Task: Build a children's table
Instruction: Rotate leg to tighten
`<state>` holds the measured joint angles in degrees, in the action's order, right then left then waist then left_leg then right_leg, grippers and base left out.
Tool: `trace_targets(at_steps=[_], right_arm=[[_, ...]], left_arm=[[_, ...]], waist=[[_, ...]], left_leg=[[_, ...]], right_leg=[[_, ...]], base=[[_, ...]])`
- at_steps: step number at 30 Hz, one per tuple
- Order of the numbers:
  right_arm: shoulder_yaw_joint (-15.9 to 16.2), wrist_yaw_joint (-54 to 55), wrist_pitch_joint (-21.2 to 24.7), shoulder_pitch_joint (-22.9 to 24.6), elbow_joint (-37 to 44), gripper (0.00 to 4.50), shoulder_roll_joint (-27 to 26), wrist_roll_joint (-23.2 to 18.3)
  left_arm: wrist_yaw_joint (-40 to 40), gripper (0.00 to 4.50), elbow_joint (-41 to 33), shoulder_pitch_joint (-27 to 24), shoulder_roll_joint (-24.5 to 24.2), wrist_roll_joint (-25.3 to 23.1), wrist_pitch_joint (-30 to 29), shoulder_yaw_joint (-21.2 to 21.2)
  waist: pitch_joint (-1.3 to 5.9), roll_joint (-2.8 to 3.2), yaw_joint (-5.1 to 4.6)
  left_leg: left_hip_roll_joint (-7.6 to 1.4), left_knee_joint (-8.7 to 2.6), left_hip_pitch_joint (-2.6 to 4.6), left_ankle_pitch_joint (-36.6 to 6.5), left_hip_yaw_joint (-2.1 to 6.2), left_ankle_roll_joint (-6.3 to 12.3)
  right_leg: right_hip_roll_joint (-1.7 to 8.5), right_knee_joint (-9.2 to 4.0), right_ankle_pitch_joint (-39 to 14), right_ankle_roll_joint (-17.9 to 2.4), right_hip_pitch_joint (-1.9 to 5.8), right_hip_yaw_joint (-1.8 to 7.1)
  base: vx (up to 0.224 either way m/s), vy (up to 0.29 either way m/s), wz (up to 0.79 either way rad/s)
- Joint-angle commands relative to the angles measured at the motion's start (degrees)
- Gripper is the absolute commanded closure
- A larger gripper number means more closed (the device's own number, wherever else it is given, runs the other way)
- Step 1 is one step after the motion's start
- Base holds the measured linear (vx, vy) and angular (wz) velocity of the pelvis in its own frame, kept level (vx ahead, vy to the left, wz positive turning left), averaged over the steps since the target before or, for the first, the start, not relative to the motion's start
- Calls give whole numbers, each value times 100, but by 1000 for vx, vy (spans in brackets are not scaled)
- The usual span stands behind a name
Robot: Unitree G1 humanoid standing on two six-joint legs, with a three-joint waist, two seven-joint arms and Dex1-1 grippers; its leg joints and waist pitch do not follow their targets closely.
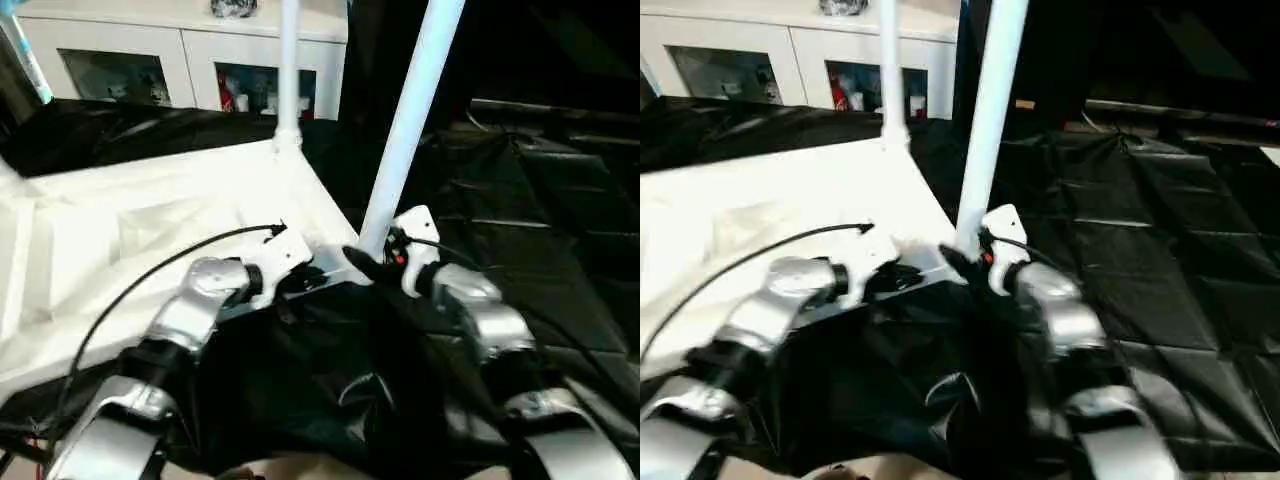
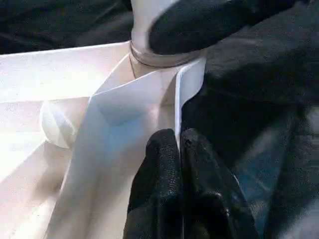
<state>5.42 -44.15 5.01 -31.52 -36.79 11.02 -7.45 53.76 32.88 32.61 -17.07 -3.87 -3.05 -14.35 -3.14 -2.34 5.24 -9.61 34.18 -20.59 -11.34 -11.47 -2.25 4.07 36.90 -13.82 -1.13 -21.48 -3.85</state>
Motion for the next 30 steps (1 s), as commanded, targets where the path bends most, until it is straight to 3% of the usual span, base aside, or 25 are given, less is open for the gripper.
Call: trace_targets(at_steps=[1,10,13,26,30], right_arm=[[463,-764,155,128,181,117,-38,-109],[589,-1711,296,225,438,117,328,-220],[635,-1886,401,243,509,142,395,-243],[792,-2443,788,404,872,237,624,-312],[695,-1975,777,471,764,243,359,-254]], left_arm=[[193,450,-114,-48,114,289,234,3],[1364,450,-484,-302,-358,654,101,-58],[1476,450,-525,-326,-427,675,76,-61],[1734,450,-563,-400,-668,674,58,11],[1226,450,-314,-283,-462,548,102,105]], waist=[[318,-20,-10],[332,19,-2],[325,17,10],[325,36,49],[322,38,41]], left_leg=[[-450,-420,32,-663,215,331],[-464,-403,41,-577,198,414],[-475,-410,41,-640,193,382],[-471,-418,49,-728,195,239],[-467,-421,54,-792,197,196]], right_leg=[[574,-484,-286,-1276,201,374],[561,-439,0,-1498,190,355],[561,-440,-43,-1507,183,354],[569,-456,-178,-1452,184,360],[575,-466,-211,-1460,180,366]], base=[[0,0,0],[0,0,0],[0,0,0],[0,0,0],[0,0,0]])
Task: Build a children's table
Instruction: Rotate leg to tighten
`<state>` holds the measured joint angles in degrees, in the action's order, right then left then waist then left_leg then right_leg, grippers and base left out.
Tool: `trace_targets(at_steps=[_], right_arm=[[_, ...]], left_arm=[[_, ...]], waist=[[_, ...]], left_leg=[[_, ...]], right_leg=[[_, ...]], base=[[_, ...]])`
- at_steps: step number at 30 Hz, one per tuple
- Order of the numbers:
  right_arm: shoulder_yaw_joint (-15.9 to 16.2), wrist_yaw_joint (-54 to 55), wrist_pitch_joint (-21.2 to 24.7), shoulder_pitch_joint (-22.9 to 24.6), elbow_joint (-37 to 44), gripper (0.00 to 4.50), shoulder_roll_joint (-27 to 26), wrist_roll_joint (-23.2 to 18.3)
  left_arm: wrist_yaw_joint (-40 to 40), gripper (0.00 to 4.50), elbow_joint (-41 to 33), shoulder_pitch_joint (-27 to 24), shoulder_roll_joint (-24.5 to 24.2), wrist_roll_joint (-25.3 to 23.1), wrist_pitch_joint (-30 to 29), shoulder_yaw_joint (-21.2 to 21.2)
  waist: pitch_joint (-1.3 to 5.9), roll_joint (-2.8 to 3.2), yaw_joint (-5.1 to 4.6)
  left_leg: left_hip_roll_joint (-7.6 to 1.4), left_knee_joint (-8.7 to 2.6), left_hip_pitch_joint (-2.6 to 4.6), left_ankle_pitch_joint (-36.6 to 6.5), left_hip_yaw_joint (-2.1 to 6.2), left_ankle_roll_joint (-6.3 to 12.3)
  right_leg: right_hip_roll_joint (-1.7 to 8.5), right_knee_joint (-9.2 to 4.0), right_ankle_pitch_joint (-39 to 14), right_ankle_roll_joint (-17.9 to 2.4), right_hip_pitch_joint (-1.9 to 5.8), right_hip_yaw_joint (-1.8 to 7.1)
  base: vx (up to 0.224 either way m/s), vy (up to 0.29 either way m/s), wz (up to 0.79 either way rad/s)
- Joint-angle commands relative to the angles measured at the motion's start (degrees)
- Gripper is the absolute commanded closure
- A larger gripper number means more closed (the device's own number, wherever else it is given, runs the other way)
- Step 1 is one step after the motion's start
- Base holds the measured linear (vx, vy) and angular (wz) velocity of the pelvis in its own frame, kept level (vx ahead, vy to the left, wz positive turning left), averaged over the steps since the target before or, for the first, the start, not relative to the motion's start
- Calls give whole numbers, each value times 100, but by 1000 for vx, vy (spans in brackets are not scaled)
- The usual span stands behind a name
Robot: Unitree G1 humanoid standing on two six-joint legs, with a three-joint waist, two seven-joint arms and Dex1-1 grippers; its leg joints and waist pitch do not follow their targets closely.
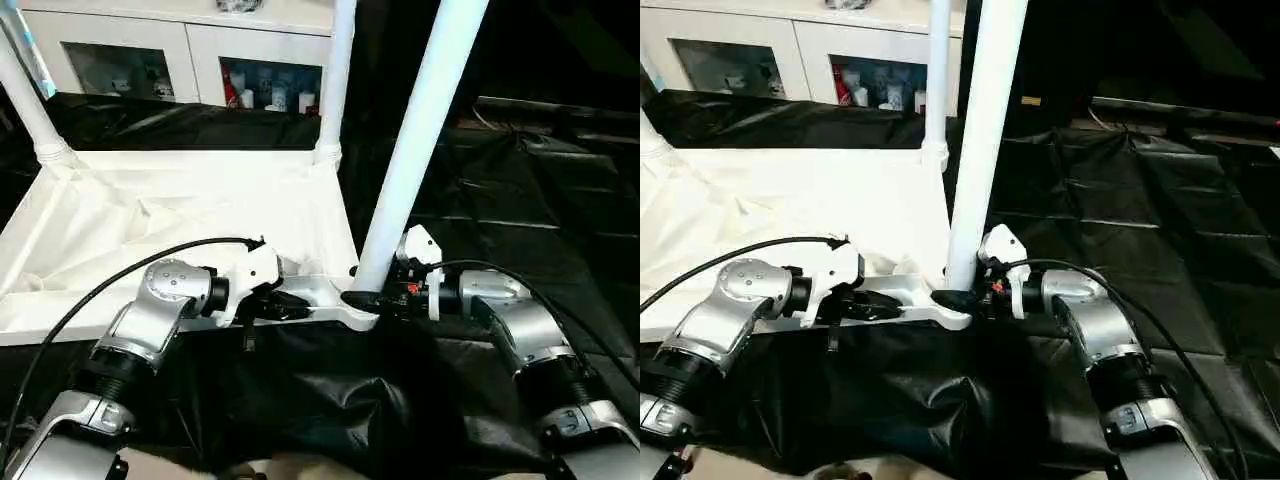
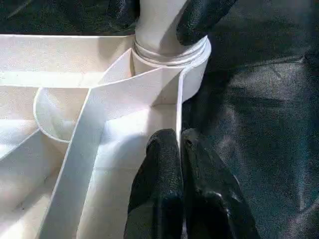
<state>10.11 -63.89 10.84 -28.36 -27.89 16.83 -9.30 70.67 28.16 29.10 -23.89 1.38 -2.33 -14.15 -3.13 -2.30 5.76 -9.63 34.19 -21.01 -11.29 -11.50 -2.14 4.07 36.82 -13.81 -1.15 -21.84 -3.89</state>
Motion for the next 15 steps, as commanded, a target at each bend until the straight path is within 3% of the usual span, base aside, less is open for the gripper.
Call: trace_targets(at_steps=[1,4,9,11,14,15], right_arm=[[205,136,179,159,-160,243,-272,-23],[47,1224,81,34,-612,246,-594,284],[-217,2303,184,-107,-1045,253,-1025,348],[-472,3064,250,-257,-1337,253,-1412,263],[-699,3672,252,-395,-1556,253,-1732,196],[-756,3915,196,-447,-1633,253,-1837,206]], left_arm=[[-595,450,213,100,268,-7,44,104],[-1087,450,427,256,478,-120,-75,152],[-1671,450,730,478,751,-280,-159,166],[-2059,450,894,661,1012,-371,-160,152],[-2346,450,975,790,1247,-433,-165,131],[-2403,450,964,814,1335,-438,-180,116]], waist=[[313,26,-18],[264,44,-78],[210,36,-124],[227,105,-125],[244,92,-147],[256,134,-138]], left_leg=[[-465,-424,89,-813,202,179],[-459,-477,130,-1297,235,-96],[-454,-517,198,-1991,301,-290],[-470,-530,220,-2048,310,-335],[-474,-554,201,-1967,311,-403],[-471,-548,208,-1919,301,-402]], right_leg=[[577,-467,-261,-1444,214,374],[601,-565,-1247,-1297,170,385],[636,-716,-2624,-877,110,399],[640,-720,-2549,-850,88,419],[622,-681,-2199,-911,103,414],[619,-663,-1926,-965,104,417]], base=[[0,0,0],[0,0,0],[0,0,0],[0,0,0],[0,0,0],[0,0,0]])
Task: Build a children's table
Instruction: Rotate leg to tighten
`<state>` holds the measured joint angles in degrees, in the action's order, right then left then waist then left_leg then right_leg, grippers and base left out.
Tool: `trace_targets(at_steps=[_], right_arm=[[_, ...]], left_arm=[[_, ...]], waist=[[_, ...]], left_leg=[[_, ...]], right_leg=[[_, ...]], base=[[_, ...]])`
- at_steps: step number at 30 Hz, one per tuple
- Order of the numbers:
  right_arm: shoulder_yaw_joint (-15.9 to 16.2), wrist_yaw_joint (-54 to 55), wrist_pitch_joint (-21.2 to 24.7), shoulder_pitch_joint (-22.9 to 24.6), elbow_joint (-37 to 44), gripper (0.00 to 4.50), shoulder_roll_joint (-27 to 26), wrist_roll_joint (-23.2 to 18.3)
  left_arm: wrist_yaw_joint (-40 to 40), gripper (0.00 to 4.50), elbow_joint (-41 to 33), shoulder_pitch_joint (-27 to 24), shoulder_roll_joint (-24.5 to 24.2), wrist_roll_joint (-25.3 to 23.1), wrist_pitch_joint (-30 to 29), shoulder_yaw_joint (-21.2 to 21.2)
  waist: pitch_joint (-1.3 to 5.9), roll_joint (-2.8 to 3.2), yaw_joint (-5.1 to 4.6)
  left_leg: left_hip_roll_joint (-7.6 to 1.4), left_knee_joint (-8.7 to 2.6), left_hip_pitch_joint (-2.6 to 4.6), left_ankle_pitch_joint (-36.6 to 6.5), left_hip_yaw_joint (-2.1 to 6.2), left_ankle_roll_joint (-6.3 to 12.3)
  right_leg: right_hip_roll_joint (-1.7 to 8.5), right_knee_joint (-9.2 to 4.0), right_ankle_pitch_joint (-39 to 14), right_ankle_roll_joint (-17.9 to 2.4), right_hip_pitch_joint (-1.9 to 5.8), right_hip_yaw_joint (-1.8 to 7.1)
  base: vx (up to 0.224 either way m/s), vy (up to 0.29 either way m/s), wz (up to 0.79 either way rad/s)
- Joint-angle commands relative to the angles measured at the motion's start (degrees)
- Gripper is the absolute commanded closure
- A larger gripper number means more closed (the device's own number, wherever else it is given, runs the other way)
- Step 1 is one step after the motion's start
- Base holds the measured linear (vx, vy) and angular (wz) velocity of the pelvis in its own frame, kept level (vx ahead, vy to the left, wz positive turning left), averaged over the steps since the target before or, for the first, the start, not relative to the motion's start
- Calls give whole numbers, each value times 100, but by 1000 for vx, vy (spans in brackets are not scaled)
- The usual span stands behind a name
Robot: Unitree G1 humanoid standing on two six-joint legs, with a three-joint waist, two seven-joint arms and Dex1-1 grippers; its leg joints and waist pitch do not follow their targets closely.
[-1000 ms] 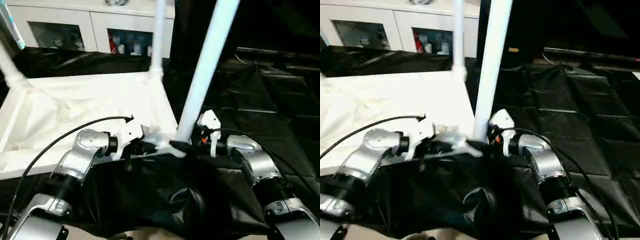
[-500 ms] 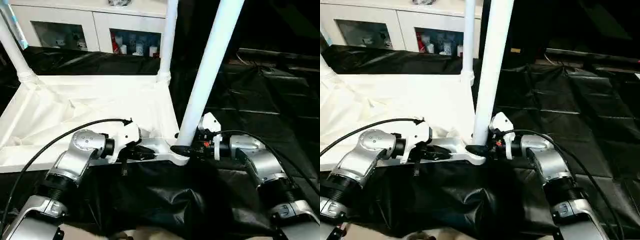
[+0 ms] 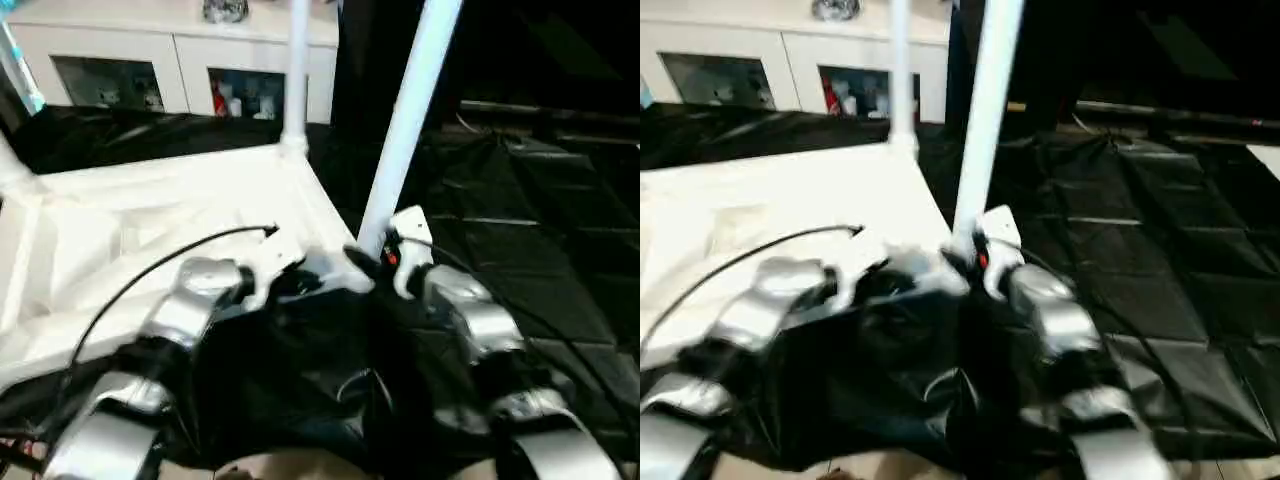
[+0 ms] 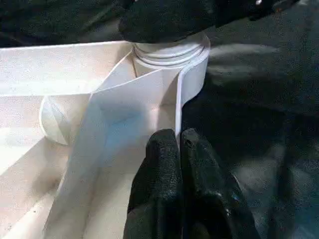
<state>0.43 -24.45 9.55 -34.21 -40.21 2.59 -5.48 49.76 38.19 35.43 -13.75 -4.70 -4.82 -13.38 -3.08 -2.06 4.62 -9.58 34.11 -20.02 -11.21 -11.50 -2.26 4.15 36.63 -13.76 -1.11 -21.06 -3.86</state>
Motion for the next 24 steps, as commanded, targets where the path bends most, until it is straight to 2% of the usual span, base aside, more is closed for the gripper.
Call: trace_targets(at_steps=[1,2,3,4,5,7,8,13,14,16,19,24], right_arm=[[188,7,198,90,-500,253,-524,-162],[191,-44,116,76,-534,253,-574,-159],[202,-118,63,77,-534,218,-598,-165],[205,-228,31,94,-498,197,-622,-193],[180,-308,23,111,-450,183,-642,-251],[153,-581,63,150,-282,174,-617,-365],[205,-761,35,170,-176,161,-534,-340],[366,-1381,73,248,10,118,-261,-317],[534,-1873,104,349,202,118,-34,-315],[659,-2203,121,422,341,118,129,-307],[829,-2747,122,544,566,118,416,-307],[1033,-3535,111,677,840,118,849,-244]], left_arm=[[-350,450,-51,195,427,161,83,22],[-354,450,-59,198,481,158,99,9],[-345,450,-65,197,512,158,114,-1],[-307,450,-88,182,531,160,144,-20],[-257,450,-108,166,532,162,186,-44],[-39,450,-169,97,462,190,257,-91],[97,450,-175,55,380,191,311,-105],[370,450,-232,-22,209,238,360,-99],[543,450,-274,-59,105,285,377,-83],[682,450,-306,-85,32,324,399,-76],[1017,450,-397,-150,-103,413,376,-63],[1611,450,-580,-284,-367,561,383,-86]], waist=[[263,86,-39],[265,80,-32],[275,79,-30],[282,96,-20],[291,83,-15],[297,79,-6],[301,101,6],[293,107,20],[293,103,24],[297,102,30],[304,102,29],[327,104,62]], left_leg=[[-474,-541,84,-1831,289,-370],[-466,-537,68,-1725,279,-324],[-461,-531,68,-1678,270,-286],[-455,-527,53,-1524,261,-212],[-457,-523,45,-1376,250,-140],[-455,-519,36,-1284,245,-48],[-464,-516,31,-1172,241,16],[-466,-514,34,-1216,233,52],[-468,-517,22,-1160,238,82],[-468,-506,19,-1053,229,155],[-471,-503,25,-975,224,174],[-478,-466,7,-714,201,316]], right_leg=[[600,-626,-1674,-1017,45,412],[600,-614,-1476,-1045,64,409],[597,-609,-1392,-1056,73,408],[598,-597,-1185,-1085,98,410],[593,-584,-964,-1109,114,407],[599,-576,-820,-1139,137,406],[591,-567,-679,-1174,139,397],[602,-586,-832,-1207,147,396],[588,-576,-770,-1204,165,389],[586,-560,-601,-1224,166,392],[583,-546,-501,-1308,163,379],[565,-487,-42,-1425,183,352]], base=[[0,0,0],[0,0,0],[0,0,0],[0,0,0],[0,0,0],[0,0,0],[0,0,0],[0,0,0],[0,0,0],[0,0,0],[0,0,0],[0,0,0]])
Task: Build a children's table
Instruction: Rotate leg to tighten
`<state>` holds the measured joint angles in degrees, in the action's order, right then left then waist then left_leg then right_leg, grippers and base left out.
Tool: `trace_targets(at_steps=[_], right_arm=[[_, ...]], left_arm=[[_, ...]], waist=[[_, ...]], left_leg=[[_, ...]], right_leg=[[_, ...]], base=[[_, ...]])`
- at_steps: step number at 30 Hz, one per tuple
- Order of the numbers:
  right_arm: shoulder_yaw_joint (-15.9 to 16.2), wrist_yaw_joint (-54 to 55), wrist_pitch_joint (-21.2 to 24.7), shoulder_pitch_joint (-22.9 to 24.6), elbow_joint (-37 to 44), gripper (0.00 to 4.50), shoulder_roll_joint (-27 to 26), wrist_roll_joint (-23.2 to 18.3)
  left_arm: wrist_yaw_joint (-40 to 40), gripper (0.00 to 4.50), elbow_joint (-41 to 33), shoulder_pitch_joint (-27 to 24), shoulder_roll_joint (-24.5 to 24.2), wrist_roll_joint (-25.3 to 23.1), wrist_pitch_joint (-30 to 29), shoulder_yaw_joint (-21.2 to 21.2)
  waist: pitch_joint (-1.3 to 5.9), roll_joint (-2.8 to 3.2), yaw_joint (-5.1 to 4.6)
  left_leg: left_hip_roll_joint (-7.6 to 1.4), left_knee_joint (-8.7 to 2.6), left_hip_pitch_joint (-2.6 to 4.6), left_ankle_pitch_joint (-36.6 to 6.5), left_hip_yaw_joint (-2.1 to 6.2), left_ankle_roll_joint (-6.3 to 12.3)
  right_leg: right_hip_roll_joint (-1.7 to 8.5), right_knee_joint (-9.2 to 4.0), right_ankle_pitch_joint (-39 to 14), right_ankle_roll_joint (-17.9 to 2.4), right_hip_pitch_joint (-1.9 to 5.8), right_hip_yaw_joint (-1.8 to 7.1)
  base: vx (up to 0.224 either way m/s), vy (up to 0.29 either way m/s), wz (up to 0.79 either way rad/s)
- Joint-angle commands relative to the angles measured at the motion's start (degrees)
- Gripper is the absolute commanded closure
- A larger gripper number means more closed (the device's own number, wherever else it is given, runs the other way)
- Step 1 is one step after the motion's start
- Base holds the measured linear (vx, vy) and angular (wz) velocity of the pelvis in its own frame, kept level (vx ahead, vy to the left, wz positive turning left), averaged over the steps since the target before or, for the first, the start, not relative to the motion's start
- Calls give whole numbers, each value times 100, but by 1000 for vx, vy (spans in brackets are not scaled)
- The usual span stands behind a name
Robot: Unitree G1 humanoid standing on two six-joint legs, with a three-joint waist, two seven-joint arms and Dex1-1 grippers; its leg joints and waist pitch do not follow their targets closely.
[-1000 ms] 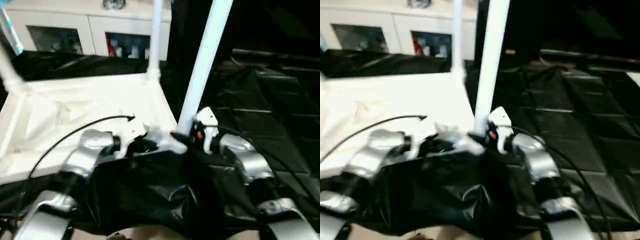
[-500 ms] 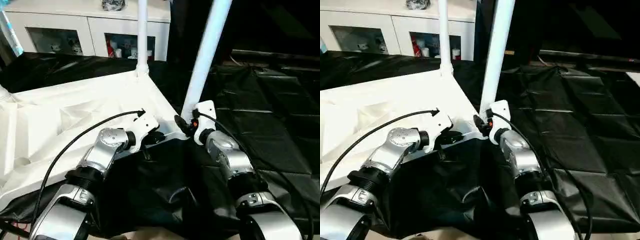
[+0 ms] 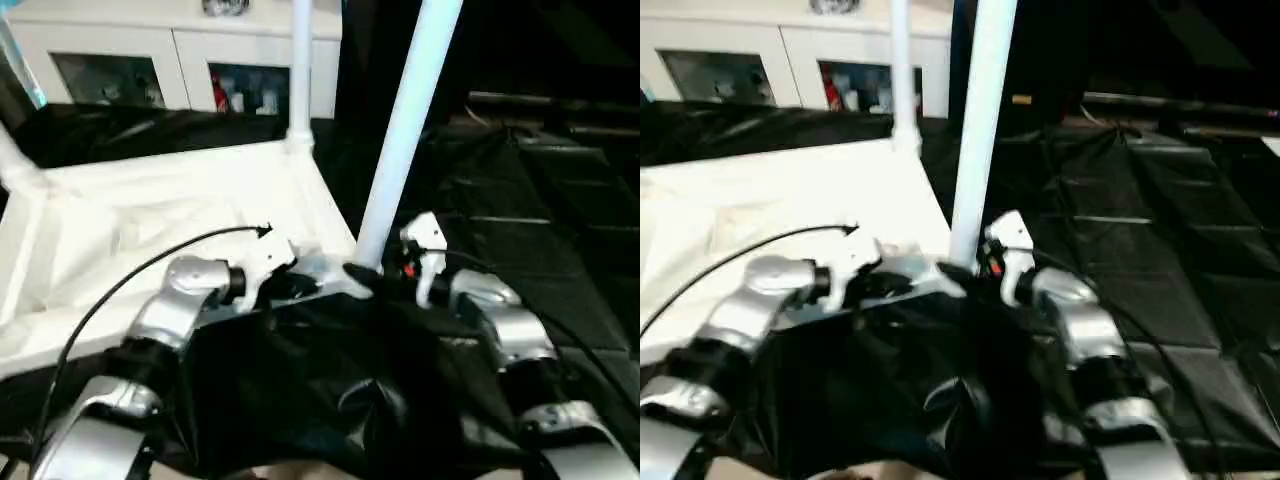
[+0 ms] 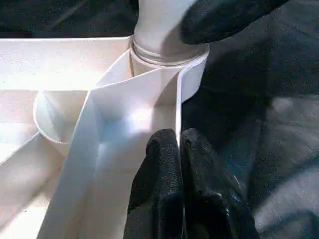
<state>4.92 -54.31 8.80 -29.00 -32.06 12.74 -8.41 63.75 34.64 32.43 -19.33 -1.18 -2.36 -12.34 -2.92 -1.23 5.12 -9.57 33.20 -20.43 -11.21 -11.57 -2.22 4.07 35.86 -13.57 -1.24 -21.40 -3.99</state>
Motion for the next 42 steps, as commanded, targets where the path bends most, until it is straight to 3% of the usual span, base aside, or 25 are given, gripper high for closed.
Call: trace_targets(at_steps=[1,5,12,16,19,22,25,26,28,29,31,33,34,35,37,39,42], right_arm=[[639,-708,272,182,104,118,-66,35],[766,-1033,385,218,216,118,125,63],[854,-1279,546,262,342,168,244,32],[870,-1355,654,292,412,201,245,-15],[851,-1155,613,347,379,221,130,20],[654,-118,469,213,-62,228,-172,283],[375,1073,424,5,-577,238,-508,484],[179,1600,489,-86,-775,244,-703,446],[54,1924,517,-136,-878,249,-826,412],[-132,2390,545,-207,-1017,249,-1024,338],[-326,2910,527,-282,-1161,251,-1242,251],[-357,3093,351,-323,-1261,251,-1371,329],[-344,3098,309,-323,-1267,251,-1390,349],[-208,3023,39,-322,-1302,251,-1471,493],[-138,2830,-124,-301,-1291,251,-1501,519],[-135,2505,-133,-254,-1200,196,-1499,407],[-82,1954,-2,-173,-934,176,-1354,229]], left_arm=[[364,450,-287,-30,131,264,161,-202],[710,450,-409,-125,-14,357,114,-228],[919,450,-502,-209,-140,361,39,-230],[897,450,-493,-209,-155,345,37,-218],[562,450,-344,-111,-18,296,77,-127],[-89,450,-114,85,183,109,-8,-40],[-730,450,159,305,387,-83,-98,13],[-1054,450,306,430,518,-156,-67,37],[-1209,450,363,500,620,-162,-77,57],[-1437,450,425,600,799,-160,-111,83],[-1730,450,493,703,999,-199,-127,95],[-1865,450,570,760,1116,-233,-87,100],[-1870,450,577,765,1133,-234,-79,101],[-1852,450,621,778,1193,-232,0,85],[-1785,450,621,759,1204,-225,51,66],[-1640,450,567,704,1171,-200,89,40],[-1302,450,450,565,1023,-136,173,1]], waist=[[302,21,18],[301,23,37],[299,19,67],[308,17,78],[300,15,72],[274,10,61],[219,19,-42],[228,13,-46],[250,17,-60],[256,46,-44],[269,33,-50],[285,36,-45],[286,77,-42],[307,42,-37],[304,47,-33],[292,41,-29],[291,47,-20]], left_leg=[[-478,-377,40,-715,206,337],[-491,-372,41,-717,197,368],[-497,-387,58,-837,203,229],[-485,-370,46,-675,196,300],[-486,-377,53,-757,200,257],[-483,-396,57,-924,206,182],[-467,-447,141,-1574,261,-197],[-465,-449,134,-1600,273,-221],[-485,-468,121,-1556,284,-255],[-474,-457,139,-1521,263,-214],[-469,-461,128,-1431,258,-213],[-469,-454,112,-1265,250,-176],[-471,-450,109,-1236,245,-176],[-458,-433,93,-1088,232,-101],[-452,-426,84,-1006,225,-16],[-455,-430,80,-1033,225,41],[-467,-436,84,-1103,232,111]], right_leg=[[572,-411,-66,-1433,220,361],[575,-407,-114,-1467,203,357],[590,-425,-355,-1441,195,366],[578,-401,-148,-1438,203,357],[582,-421,-295,-1427,194,359],[602,-468,-659,-1364,181,374],[632,-600,-2015,-1139,111,395],[637,-607,-2123,-1080,127,393],[625,-592,-1909,-1035,129,401],[612,-581,-1604,-1057,113,416],[608,-565,-1415,-1079,128,408],[598,-536,-1088,-1110,143,403],[600,-526,-969,-1130,138,406],[596,-495,-605,-1189,170,393],[592,-489,-463,-1216,177,390],[599,-502,-538,-1214,189,393],[608,-522,-694,-1196,197,393]], base=[[0,0,0],[0,0,0],[0,0,0],[0,0,0],[0,0,0],[0,0,0],[0,0,0],[0,0,0],[0,0,0],[0,0,0],[0,0,0],[0,0,0],[0,0,0],[0,0,0],[0,0,0],[0,0,0],[0,0,0]])
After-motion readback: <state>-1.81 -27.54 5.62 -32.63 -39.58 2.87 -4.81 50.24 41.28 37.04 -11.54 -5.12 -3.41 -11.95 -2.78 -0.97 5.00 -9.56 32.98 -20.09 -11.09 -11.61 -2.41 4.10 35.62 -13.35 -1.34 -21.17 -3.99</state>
